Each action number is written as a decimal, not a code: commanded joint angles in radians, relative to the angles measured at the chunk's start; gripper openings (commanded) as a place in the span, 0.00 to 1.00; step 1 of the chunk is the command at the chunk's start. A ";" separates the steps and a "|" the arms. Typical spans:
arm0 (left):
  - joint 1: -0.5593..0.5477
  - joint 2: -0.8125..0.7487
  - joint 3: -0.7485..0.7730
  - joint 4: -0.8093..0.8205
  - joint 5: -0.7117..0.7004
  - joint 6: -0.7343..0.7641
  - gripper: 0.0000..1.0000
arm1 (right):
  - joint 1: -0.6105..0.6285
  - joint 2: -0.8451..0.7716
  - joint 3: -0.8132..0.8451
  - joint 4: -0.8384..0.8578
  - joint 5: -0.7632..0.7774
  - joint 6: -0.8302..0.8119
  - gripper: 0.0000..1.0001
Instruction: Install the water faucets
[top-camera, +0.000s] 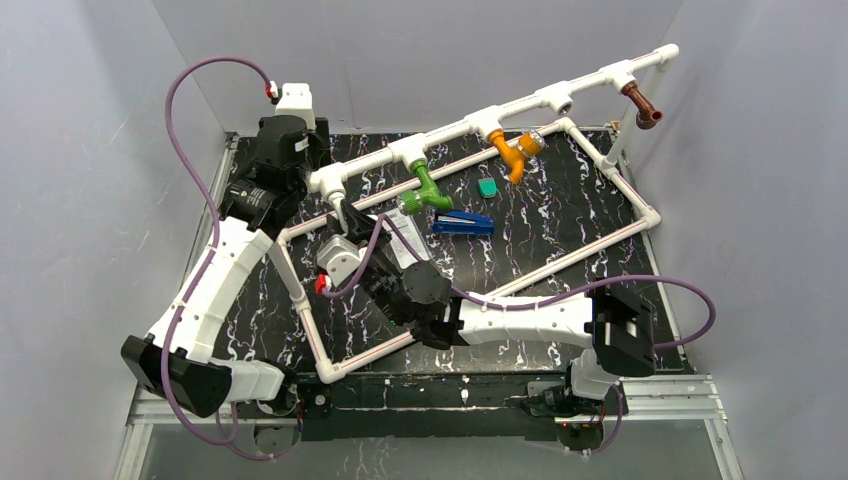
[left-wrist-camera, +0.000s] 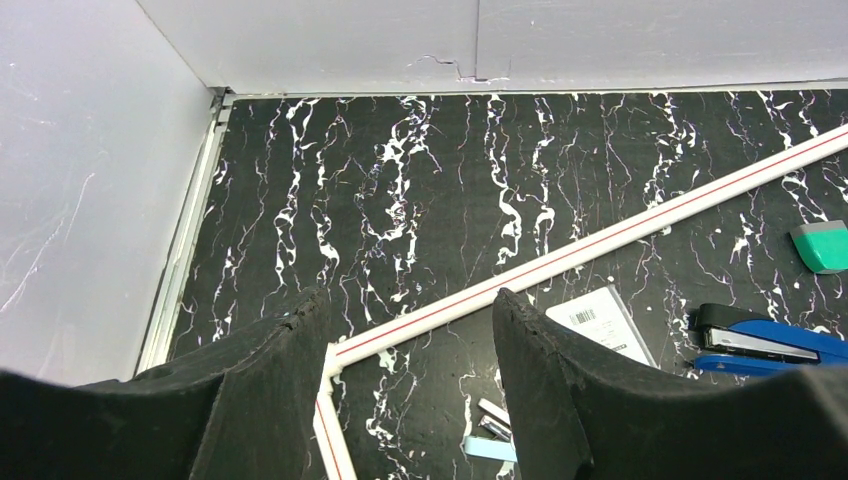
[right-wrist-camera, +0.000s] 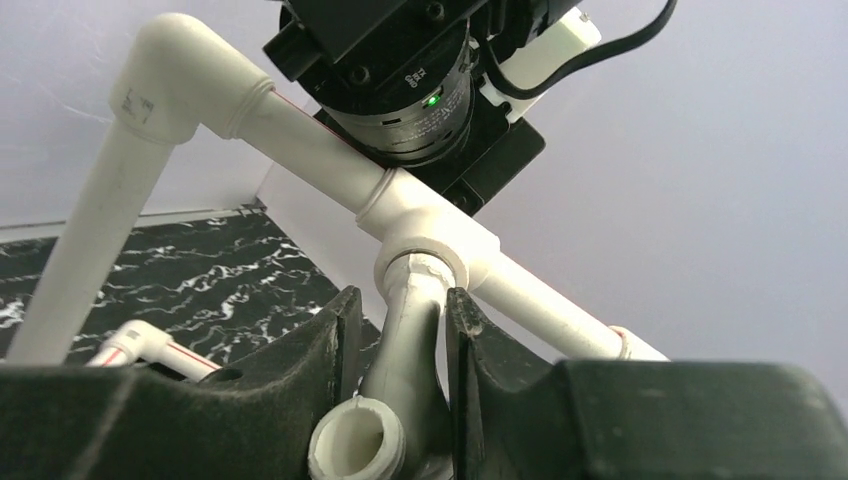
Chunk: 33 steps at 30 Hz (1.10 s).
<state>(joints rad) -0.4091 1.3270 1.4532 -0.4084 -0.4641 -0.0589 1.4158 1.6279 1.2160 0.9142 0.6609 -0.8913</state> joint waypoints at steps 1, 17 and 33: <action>-0.054 0.092 -0.094 -0.240 0.072 0.005 0.58 | -0.034 -0.017 0.055 0.060 0.071 0.343 0.01; -0.056 0.092 -0.099 -0.237 0.064 0.004 0.59 | -0.031 -0.155 0.057 -0.276 -0.038 0.330 0.78; -0.056 0.129 -0.033 -0.254 0.043 -0.021 0.57 | -0.029 -0.547 0.025 -0.764 -0.066 0.411 0.98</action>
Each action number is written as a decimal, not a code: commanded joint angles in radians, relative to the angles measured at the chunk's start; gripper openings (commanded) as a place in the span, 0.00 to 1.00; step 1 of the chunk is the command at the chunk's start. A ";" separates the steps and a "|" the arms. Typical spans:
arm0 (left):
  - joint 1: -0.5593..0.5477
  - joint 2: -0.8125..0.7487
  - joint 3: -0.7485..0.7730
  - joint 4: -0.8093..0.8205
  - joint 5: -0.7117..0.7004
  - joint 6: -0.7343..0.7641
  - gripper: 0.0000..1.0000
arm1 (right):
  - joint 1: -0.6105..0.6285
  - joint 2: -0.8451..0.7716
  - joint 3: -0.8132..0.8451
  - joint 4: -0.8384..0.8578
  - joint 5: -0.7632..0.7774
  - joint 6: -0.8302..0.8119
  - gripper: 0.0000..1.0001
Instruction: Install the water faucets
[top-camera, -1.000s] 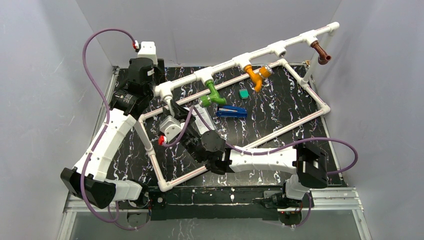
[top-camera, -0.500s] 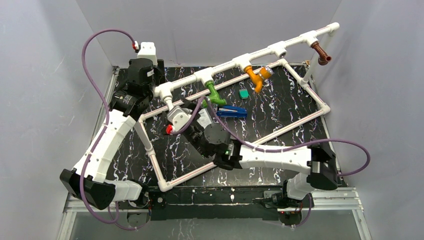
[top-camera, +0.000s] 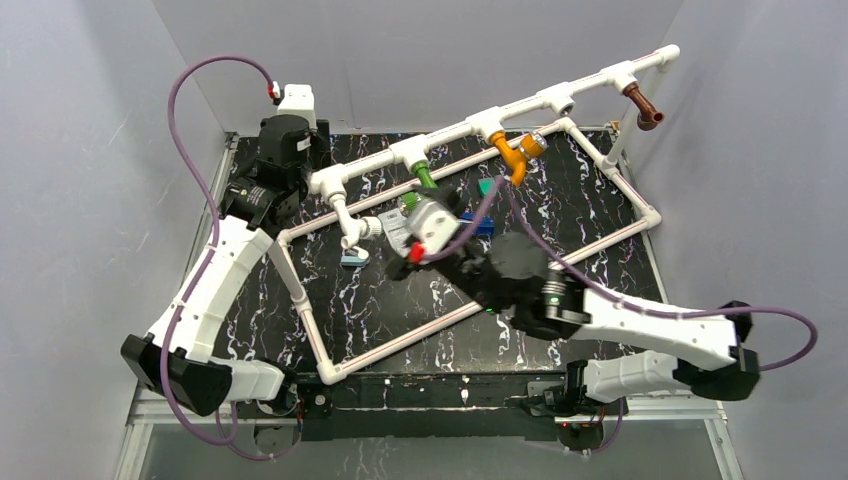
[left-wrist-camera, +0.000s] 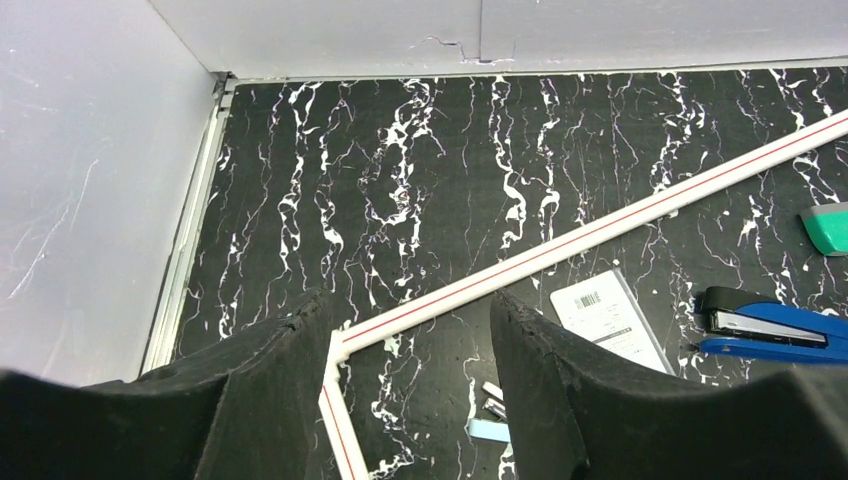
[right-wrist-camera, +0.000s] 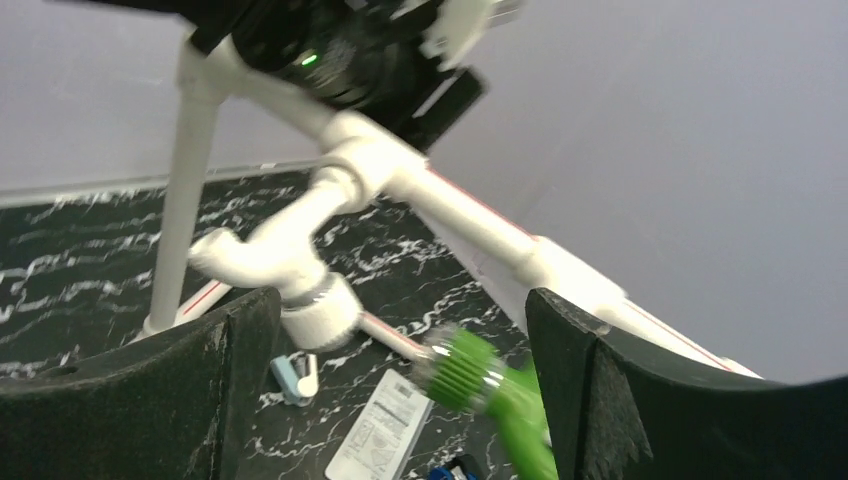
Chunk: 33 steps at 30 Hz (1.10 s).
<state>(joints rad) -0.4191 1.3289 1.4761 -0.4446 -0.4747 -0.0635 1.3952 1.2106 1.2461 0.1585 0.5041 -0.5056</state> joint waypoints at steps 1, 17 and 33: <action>-0.046 0.135 -0.041 -0.221 0.053 -0.019 0.56 | -0.009 -0.150 -0.020 -0.012 0.120 0.024 0.98; -0.044 0.174 0.272 -0.164 -0.088 -0.039 0.57 | -0.018 -0.398 -0.308 -0.119 0.427 0.108 0.99; -0.044 -0.075 0.257 0.120 0.181 -0.059 0.65 | -0.384 -0.394 -0.592 -0.119 0.169 0.428 0.99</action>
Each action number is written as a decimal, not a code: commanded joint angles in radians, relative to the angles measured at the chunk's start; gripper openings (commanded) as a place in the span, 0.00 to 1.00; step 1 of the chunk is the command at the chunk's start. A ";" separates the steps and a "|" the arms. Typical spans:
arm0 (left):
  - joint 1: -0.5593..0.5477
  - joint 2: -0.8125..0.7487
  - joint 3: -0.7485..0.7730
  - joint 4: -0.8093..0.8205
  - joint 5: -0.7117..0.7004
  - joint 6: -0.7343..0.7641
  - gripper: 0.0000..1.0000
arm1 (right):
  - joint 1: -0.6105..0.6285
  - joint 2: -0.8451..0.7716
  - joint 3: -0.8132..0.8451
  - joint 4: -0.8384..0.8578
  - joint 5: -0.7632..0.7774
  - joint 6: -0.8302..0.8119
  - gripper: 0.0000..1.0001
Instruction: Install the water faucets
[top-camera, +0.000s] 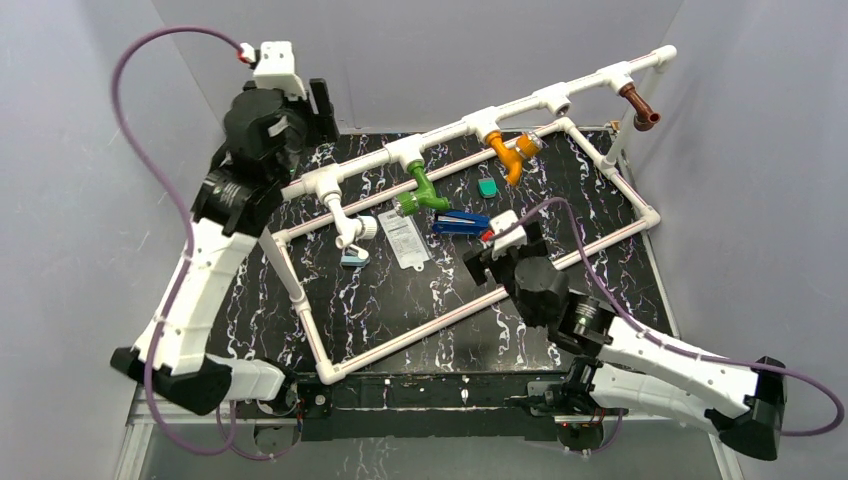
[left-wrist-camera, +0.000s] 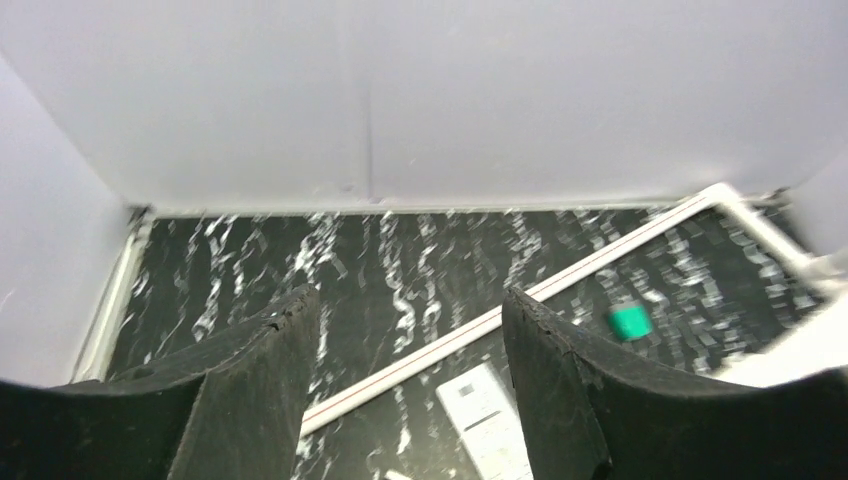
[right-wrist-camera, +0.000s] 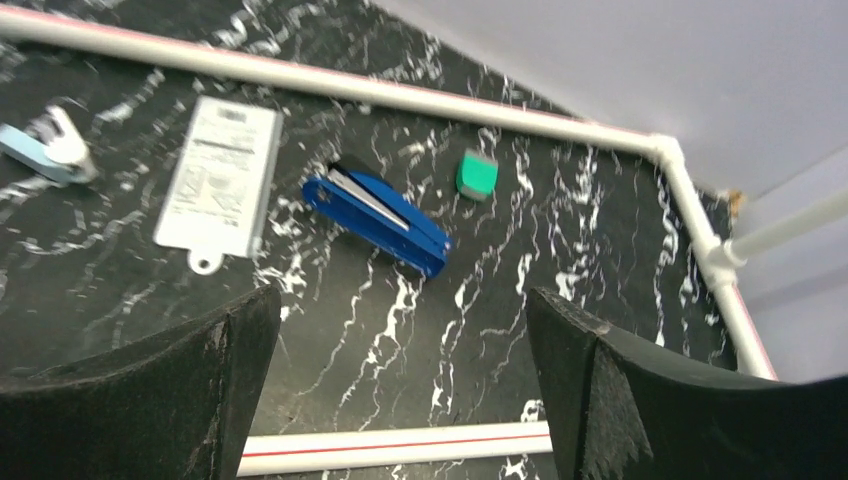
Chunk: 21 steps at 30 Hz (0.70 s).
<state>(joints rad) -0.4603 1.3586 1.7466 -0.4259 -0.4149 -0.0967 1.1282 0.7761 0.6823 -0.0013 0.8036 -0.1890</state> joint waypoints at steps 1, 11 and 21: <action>-0.003 -0.118 -0.012 0.104 0.151 -0.031 0.65 | -0.158 0.057 -0.038 0.054 -0.163 0.125 0.99; -0.003 -0.237 -0.032 0.086 0.445 -0.161 0.68 | -0.546 0.195 -0.142 0.256 -0.398 0.272 0.93; -0.003 -0.337 -0.085 0.006 0.584 -0.203 0.69 | -0.901 0.412 -0.270 0.596 -0.439 0.298 0.99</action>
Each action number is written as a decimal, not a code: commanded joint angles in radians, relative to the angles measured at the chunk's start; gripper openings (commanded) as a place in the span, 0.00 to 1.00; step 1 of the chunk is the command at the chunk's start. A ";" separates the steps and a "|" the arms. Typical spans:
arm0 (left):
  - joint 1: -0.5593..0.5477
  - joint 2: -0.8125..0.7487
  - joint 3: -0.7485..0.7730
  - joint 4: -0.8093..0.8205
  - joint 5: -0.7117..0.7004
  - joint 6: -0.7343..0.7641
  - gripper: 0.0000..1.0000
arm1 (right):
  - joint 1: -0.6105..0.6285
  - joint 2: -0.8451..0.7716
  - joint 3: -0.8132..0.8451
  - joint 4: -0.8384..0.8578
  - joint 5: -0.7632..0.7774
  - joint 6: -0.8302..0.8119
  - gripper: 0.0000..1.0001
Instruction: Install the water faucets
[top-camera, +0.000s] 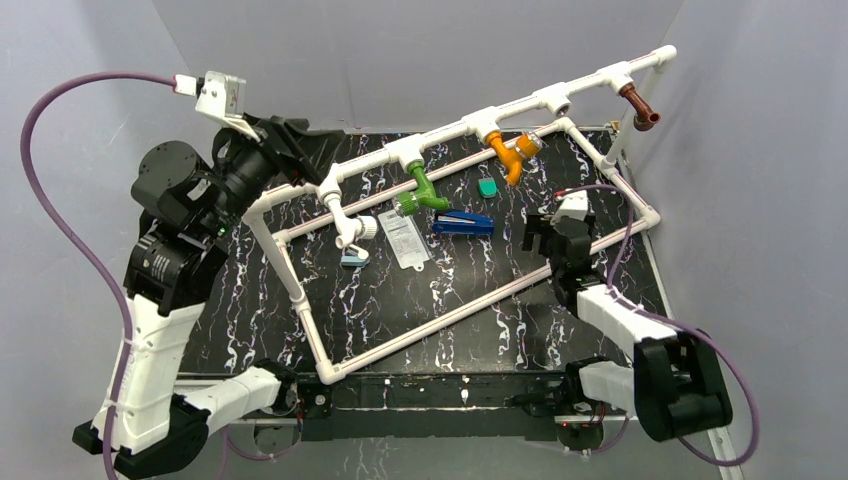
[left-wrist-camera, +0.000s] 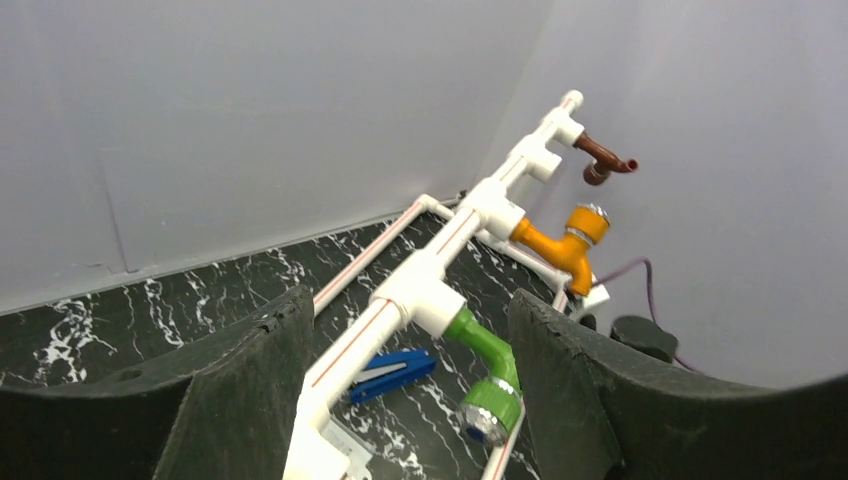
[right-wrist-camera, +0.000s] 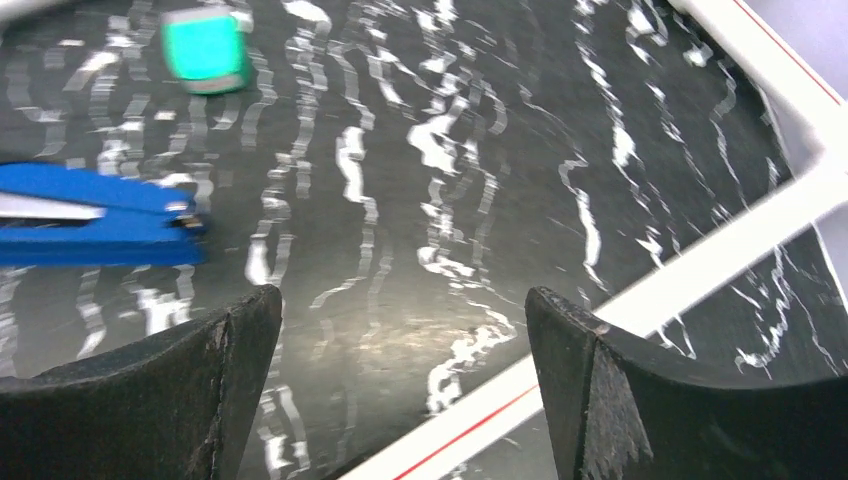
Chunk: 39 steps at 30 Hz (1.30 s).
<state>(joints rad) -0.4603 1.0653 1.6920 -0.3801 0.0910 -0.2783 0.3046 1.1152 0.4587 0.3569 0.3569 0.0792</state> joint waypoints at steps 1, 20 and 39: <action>-0.003 -0.054 -0.040 -0.048 0.080 -0.021 0.69 | -0.097 0.102 -0.064 0.284 0.033 0.040 0.99; -0.004 -0.225 -0.124 -0.210 0.054 0.066 0.69 | -0.195 0.443 -0.199 0.812 -0.019 -0.010 0.99; -0.028 -0.248 -0.081 -0.240 0.068 0.065 0.71 | -0.237 0.490 -0.199 0.845 -0.068 0.010 0.99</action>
<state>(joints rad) -0.4820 0.8127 1.5867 -0.6163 0.1398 -0.2131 0.0872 1.6058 0.2356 1.1851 0.3206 0.0788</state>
